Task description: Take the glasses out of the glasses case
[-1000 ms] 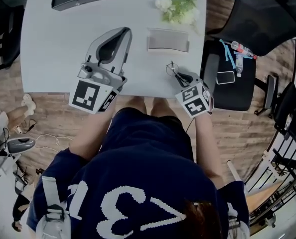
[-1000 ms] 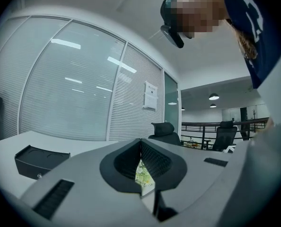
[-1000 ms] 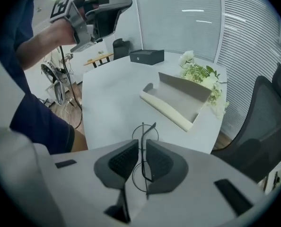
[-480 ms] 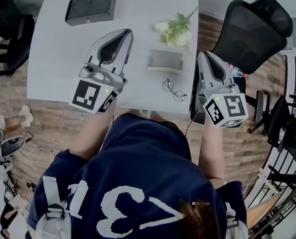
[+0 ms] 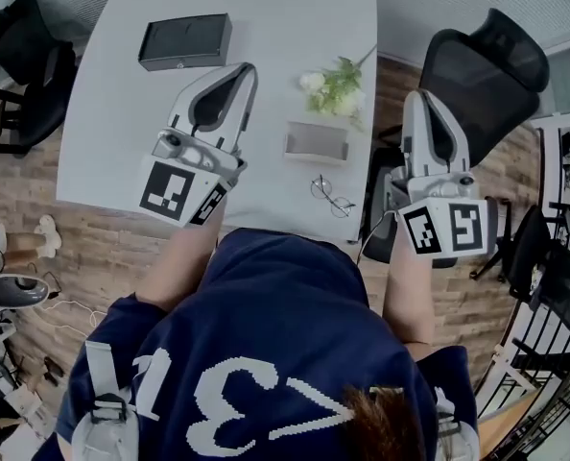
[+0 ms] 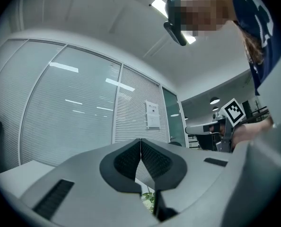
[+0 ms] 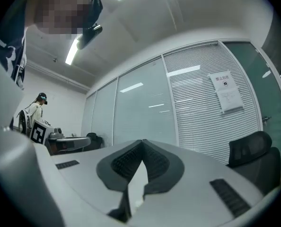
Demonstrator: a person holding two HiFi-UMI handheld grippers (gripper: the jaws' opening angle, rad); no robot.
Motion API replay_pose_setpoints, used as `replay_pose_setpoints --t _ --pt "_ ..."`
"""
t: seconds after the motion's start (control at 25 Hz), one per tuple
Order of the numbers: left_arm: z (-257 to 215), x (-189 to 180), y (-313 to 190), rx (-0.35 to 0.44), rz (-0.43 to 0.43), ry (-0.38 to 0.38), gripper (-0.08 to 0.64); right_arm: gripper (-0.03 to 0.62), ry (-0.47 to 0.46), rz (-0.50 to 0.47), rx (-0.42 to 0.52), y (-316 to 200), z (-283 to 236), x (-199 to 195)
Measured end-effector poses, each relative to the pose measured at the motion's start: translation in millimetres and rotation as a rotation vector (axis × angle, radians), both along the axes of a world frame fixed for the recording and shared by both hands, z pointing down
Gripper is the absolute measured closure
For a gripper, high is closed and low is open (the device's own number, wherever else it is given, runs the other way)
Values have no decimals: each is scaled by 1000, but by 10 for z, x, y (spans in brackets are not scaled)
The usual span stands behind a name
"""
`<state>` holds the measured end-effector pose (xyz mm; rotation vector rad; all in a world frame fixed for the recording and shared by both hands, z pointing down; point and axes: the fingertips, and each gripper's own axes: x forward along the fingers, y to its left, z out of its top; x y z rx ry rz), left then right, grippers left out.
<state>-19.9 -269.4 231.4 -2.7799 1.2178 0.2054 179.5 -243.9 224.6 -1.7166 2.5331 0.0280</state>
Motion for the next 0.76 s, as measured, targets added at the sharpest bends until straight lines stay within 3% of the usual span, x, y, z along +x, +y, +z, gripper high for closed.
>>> replay_pose_setpoints --t 0.76 --pt "55 37 -131 -15 10 -7 543 568 3 41 1 -103 -2 45"
